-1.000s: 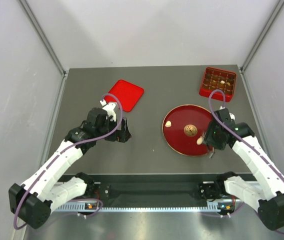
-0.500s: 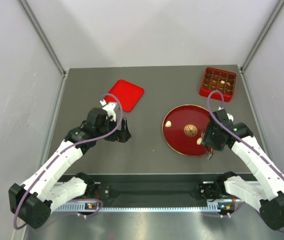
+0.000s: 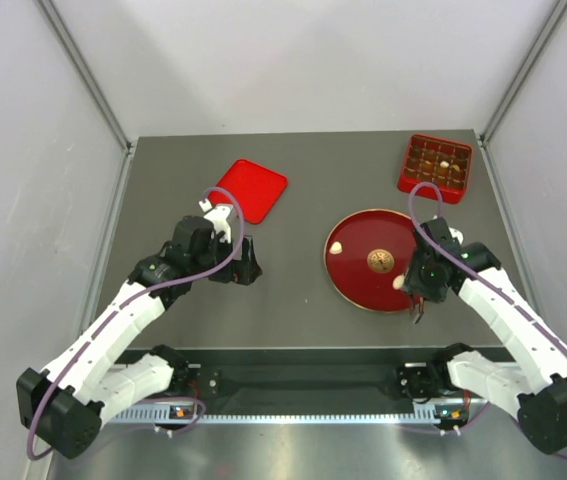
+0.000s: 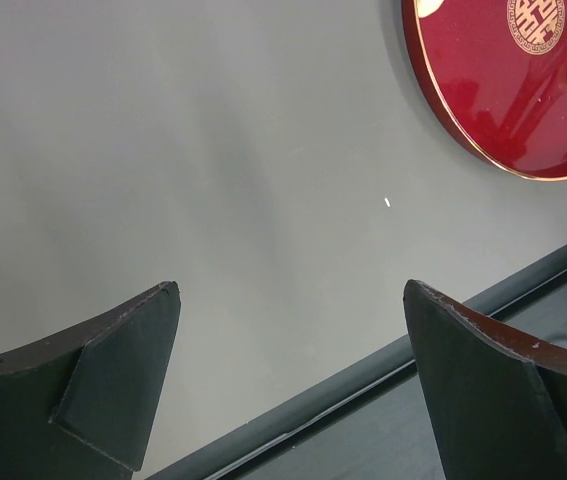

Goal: Pack the chocolate

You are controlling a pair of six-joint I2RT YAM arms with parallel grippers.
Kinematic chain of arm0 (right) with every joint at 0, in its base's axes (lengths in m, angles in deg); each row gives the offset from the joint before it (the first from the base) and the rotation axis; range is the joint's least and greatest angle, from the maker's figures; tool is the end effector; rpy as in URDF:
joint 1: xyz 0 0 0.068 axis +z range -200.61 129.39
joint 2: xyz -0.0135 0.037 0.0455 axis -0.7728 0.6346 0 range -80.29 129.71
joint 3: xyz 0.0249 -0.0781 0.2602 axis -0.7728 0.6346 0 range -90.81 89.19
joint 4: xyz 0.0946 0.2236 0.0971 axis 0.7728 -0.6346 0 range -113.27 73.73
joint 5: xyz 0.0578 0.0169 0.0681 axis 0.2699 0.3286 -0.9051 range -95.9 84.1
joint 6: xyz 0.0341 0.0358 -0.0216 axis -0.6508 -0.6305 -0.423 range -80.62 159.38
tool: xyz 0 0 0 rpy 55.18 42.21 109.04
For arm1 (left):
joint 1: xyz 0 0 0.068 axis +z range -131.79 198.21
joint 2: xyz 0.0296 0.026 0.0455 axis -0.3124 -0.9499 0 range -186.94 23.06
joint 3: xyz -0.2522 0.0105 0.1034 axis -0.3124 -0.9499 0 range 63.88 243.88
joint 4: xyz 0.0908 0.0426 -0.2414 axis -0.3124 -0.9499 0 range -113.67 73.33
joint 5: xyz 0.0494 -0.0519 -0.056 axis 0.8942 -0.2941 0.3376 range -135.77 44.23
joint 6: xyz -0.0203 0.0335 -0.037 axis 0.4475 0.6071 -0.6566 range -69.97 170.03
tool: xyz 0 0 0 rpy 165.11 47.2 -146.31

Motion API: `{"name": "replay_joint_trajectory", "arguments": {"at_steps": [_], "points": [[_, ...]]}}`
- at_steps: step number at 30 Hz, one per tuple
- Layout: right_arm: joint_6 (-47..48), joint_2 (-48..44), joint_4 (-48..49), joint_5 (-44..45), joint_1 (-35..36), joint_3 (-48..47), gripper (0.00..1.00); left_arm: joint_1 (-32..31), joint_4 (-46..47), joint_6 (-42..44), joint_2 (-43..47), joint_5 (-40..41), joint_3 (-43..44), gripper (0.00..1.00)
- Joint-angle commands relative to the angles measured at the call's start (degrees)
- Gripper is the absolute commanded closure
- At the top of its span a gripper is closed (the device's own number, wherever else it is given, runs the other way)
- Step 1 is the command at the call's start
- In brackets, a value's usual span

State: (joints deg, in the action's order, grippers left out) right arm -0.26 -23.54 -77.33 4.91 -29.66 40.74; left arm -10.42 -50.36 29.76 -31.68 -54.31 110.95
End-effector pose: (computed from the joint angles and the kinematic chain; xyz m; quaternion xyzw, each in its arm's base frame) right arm 0.1563 0.0527 0.2562 0.1757 0.9637 0.0099 0.2007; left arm 0.1734 -0.1005 0.2836 0.0968 0.9041 -0.2317 0.3457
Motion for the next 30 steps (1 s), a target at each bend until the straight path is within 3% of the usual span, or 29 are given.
{"name": "replay_joint_trajectory", "arguments": {"at_steps": [1, 19, 30], "points": [[0.35, 0.38, -0.38, 0.80, 0.93, -2.62, 0.58, -0.29, 0.65, -0.03, 1.30, -0.08, -0.14, 0.01], [5.80, 8.28, 4.54, 1.67, 0.85, -12.63, 0.65, -0.29, 0.47, -0.03, 0.86, 0.89, -0.14, 0.01], [12.38, 22.68, 8.85, 7.20, -2.05, -31.96, 0.64, -0.29, 0.47, 0.06, 0.25, 0.89, -0.14, 0.01]]}}
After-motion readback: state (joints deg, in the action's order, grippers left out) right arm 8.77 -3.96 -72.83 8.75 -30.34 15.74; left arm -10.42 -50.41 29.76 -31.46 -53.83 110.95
